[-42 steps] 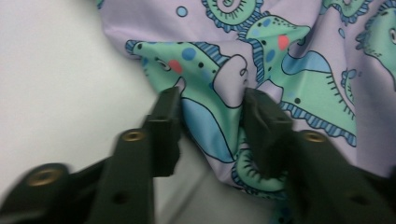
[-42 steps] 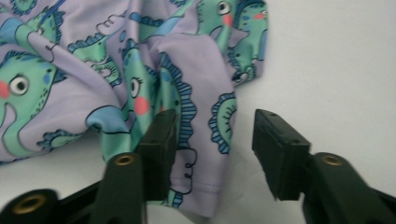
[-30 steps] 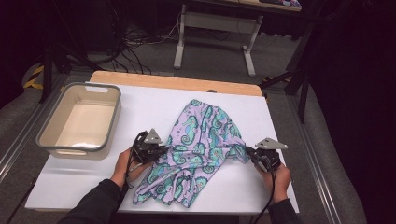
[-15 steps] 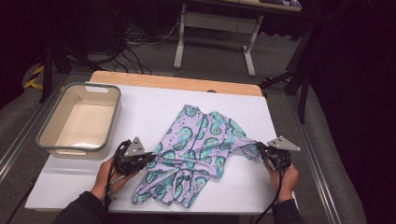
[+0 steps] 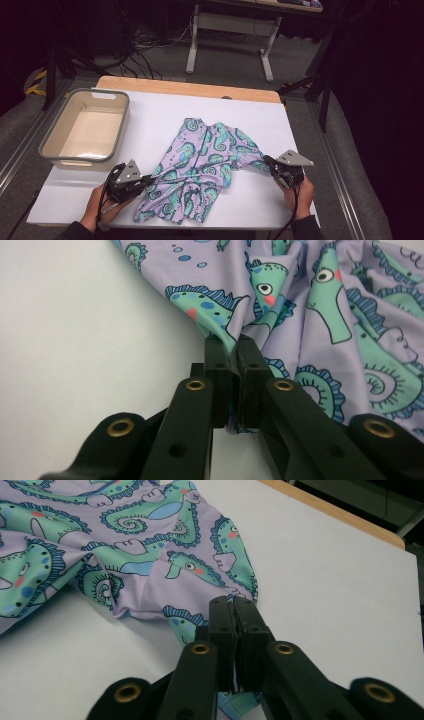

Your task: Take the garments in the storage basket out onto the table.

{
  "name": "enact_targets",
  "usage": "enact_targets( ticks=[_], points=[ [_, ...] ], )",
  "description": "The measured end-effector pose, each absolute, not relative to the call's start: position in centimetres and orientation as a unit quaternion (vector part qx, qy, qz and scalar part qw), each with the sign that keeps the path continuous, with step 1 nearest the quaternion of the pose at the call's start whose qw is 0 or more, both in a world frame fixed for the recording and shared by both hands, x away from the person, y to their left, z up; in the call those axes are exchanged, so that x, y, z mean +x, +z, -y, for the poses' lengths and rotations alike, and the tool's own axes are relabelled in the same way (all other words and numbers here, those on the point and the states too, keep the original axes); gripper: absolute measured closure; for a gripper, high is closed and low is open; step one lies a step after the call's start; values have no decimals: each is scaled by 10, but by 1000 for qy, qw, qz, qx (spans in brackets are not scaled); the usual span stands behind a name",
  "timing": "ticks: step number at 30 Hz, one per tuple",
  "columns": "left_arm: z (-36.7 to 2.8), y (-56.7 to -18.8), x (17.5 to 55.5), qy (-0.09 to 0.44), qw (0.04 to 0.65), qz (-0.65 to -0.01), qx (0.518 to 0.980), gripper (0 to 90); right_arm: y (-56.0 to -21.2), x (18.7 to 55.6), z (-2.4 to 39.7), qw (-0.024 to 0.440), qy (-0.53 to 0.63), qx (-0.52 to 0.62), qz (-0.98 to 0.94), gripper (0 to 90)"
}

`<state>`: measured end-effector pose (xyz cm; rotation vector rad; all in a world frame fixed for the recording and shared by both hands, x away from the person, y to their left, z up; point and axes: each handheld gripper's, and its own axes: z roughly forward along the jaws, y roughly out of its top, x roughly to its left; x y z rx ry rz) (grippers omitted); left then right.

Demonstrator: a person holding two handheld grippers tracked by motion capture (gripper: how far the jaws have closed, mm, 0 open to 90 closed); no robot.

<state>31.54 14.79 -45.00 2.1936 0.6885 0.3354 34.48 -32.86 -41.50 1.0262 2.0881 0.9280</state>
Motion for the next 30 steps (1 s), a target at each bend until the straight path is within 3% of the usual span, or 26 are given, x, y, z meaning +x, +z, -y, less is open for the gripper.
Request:
enact_targets(
  ticks=[8, 12, 13, 18, 23, 30],
  points=[
    [-153, -453, 314, 130, 398, -275, 866, 860, -400, 337, 335, 345, 386, 394, -759, 892],
    [-153, -454, 314, 132, 391, -273, 869, 860, -408, 342, 334, 330, 377, 398, -769, 741],
    [-153, -455, 315, 133, 388, -274, 870, 860, -414, 347, 334, 322, 370, 407, -771, 637],
    [-154, -459, 317, 125, 384, -277, 872, 859, -427, 358, 338, 291, 362, 433, -772, 533],
    [-152, -461, 317, 122, 382, -273, 874, 858, -439, 368, 339, 265, 341, 441, -787, 581],
    [-151, -463, 319, 115, 382, -270, 876, 858, -446, 371, 336, 249, 326, 431, -804, 763]
  ],
)
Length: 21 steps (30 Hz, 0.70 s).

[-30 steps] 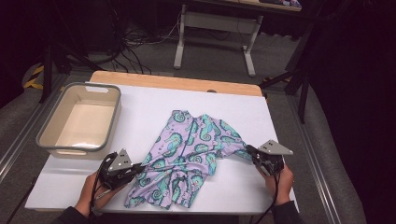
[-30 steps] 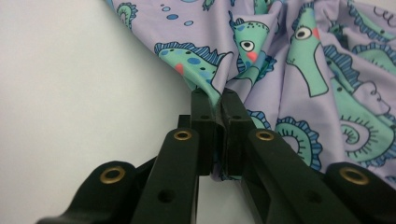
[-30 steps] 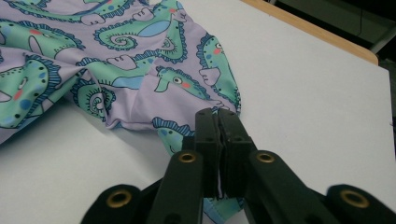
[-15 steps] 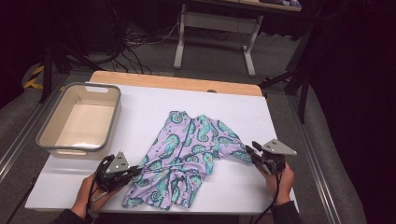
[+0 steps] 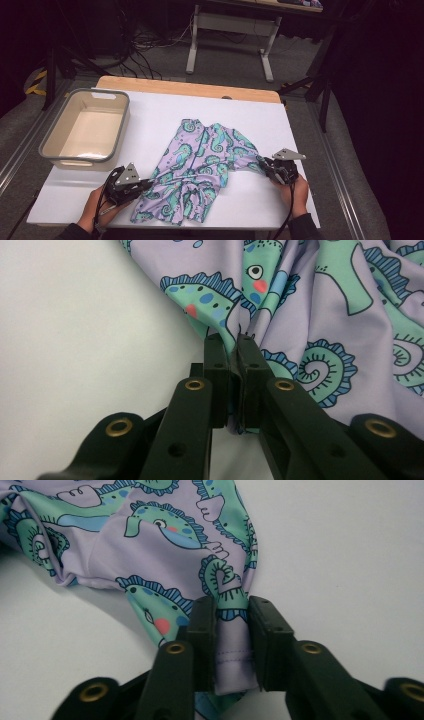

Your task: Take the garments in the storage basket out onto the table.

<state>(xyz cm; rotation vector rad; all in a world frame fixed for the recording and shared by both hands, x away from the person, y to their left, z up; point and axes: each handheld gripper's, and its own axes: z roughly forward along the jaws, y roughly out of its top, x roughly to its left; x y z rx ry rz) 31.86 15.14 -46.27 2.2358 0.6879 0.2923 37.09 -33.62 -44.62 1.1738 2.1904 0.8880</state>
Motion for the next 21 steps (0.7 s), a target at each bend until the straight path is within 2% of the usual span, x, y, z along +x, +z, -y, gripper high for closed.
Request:
enact_targets(
  ticks=[6, 15, 21],
  points=[
    [-151, -464, 319, 113, 383, -266, 877, 858, -445, 370, 336, 255, 319, 419, -811, 859],
    [-148, -465, 314, 106, 394, -259, 876, 857, -426, 364, 347, 309, 318, 429, -787, 868],
    [-147, -465, 314, 106, 395, -256, 876, 856, -427, 366, 347, 302, 324, 430, -786, 865]
  ],
)
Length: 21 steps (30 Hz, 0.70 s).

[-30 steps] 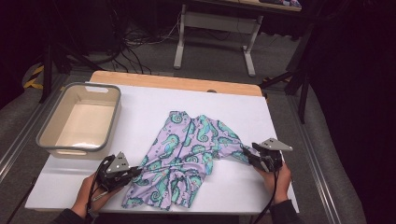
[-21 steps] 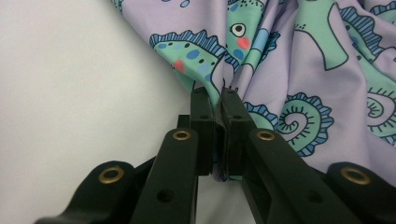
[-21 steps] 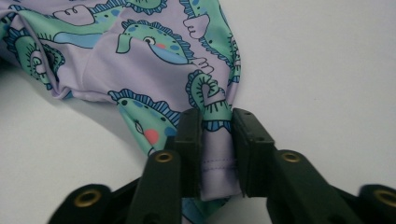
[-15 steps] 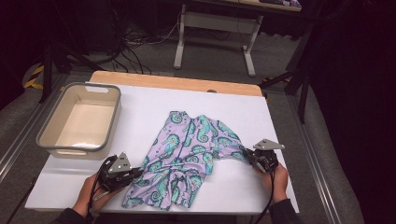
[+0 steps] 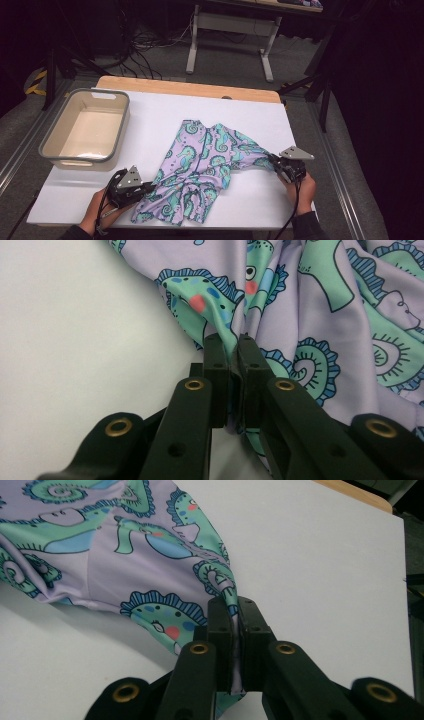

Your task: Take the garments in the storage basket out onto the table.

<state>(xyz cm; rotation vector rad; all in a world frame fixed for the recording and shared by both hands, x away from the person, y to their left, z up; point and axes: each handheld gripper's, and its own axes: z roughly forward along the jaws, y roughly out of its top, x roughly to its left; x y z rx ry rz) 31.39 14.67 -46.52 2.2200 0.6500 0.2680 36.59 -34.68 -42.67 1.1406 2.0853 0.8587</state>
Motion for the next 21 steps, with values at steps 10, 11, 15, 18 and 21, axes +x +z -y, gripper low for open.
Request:
enact_targets(
  ticks=[10, 11, 15, 18, 21],
  points=[
    [-147, -466, 314, 105, 397, -259, 874, 853, -395, 353, 340, 283, 423, 417, -753, 864],
    [-147, -466, 313, 105, 398, -260, 873, 853, -393, 352, 338, 288, 421, 413, -754, 864],
    [-148, -466, 312, 107, 397, -261, 873, 850, -398, 356, 337, 293, 403, 415, -761, 863],
    [-147, -466, 312, 108, 397, -261, 873, 849, -401, 358, 338, 292, 395, 419, -763, 862],
    [-148, -466, 312, 108, 397, -262, 873, 849, -406, 359, 342, 292, 381, 422, -769, 859]
  ],
)
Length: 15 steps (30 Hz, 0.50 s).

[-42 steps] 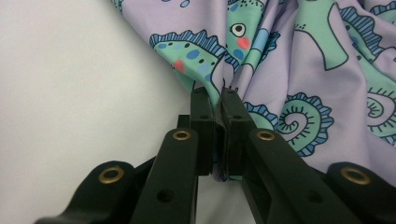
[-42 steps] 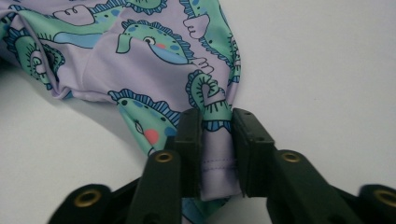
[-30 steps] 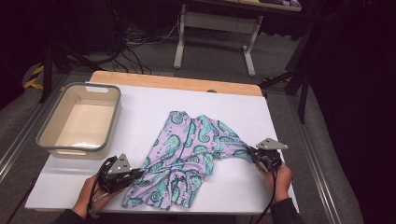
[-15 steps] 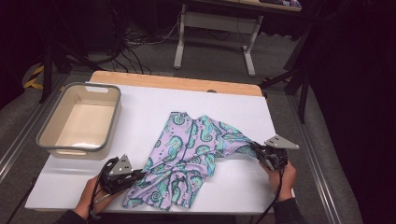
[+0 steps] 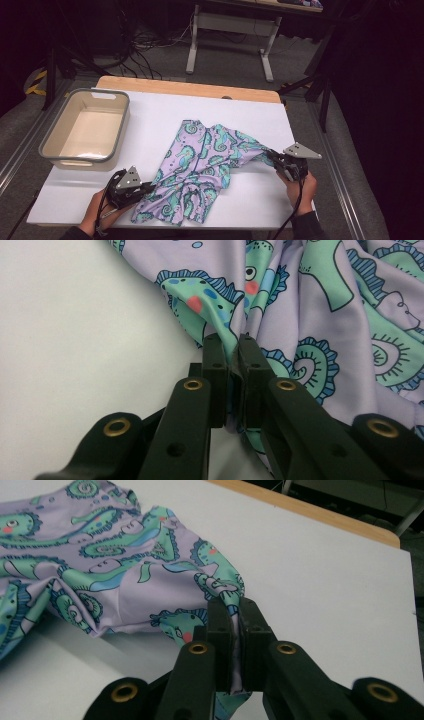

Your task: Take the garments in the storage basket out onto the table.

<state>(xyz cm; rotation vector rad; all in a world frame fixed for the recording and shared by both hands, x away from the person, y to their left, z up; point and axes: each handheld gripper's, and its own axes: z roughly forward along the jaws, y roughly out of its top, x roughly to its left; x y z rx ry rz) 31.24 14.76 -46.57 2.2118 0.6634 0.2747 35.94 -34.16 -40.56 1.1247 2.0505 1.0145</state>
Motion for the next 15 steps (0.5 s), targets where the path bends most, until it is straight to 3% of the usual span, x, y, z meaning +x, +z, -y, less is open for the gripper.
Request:
enact_targets(
  ticks=[15],
  points=[
    [-147, -466, 312, 110, 396, -259, 874, 851, -418, 363, 339, 286, 350, 417, -789, 859]
  ],
)
